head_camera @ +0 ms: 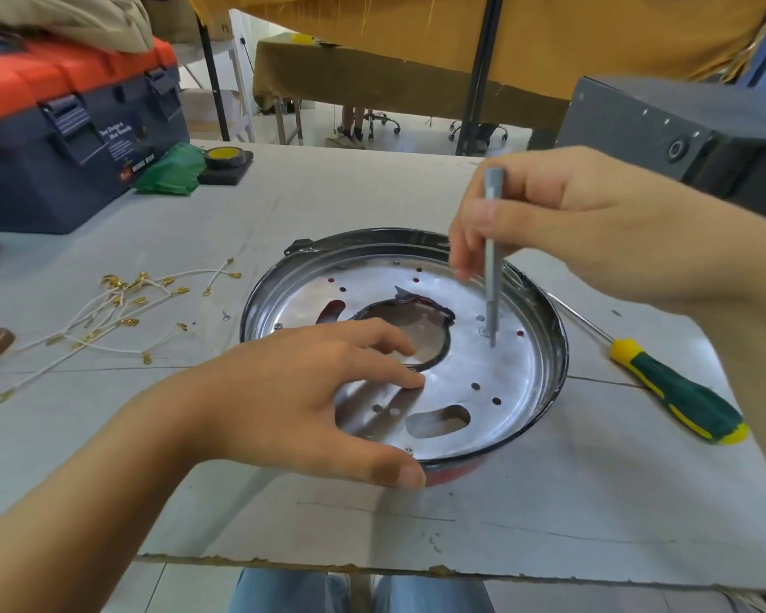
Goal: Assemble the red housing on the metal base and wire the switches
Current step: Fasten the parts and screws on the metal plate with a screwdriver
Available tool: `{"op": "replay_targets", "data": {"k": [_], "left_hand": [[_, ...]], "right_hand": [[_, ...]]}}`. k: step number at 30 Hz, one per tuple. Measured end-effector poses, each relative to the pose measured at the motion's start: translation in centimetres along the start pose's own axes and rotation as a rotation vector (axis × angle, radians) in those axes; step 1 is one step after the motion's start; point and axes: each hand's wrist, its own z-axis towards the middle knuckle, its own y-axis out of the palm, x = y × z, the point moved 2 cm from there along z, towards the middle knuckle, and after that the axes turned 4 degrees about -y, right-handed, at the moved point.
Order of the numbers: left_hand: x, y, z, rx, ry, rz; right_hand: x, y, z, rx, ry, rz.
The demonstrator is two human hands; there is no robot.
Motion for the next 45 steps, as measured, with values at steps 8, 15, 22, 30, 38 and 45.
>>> {"op": "replay_targets", "data": {"k": [8, 15, 22, 30, 38, 45], "left_hand": [[-0.8, -0.6, 0.4, -0.062, -0.052, -0.026], [-0.6, -0.4, 0.2, -0.012, -0.032, 0.032], [-0.7, -1.2, -0.2, 0.166, -0.045, -0.089], [-8.9, -3.3, -3.7, 0.702, -0.474, -0.291], [-13.3, -1.4, -6.2, 0.564, -0.732, -0.109], [-14.1, -1.0, -2.9, 0.621, -0.724, -0.038]], "right_hand": [[4.4, 1.1, 0.3, -0.089, 0.19, -0.373], [6.8, 0.2, 0.0, 0.044, 0.321, -0.494], [7.2, 0.8, 0.4, 0.152, 0.333, -0.704], [5.5, 5.2, 1.5, -0.051, 0.25, -0.754], [6.4, 5.8, 1.3, -0.058, 0.317, -0.636], [7.2, 5.6, 1.4, -0.146, 0.325, -0.68]]}}
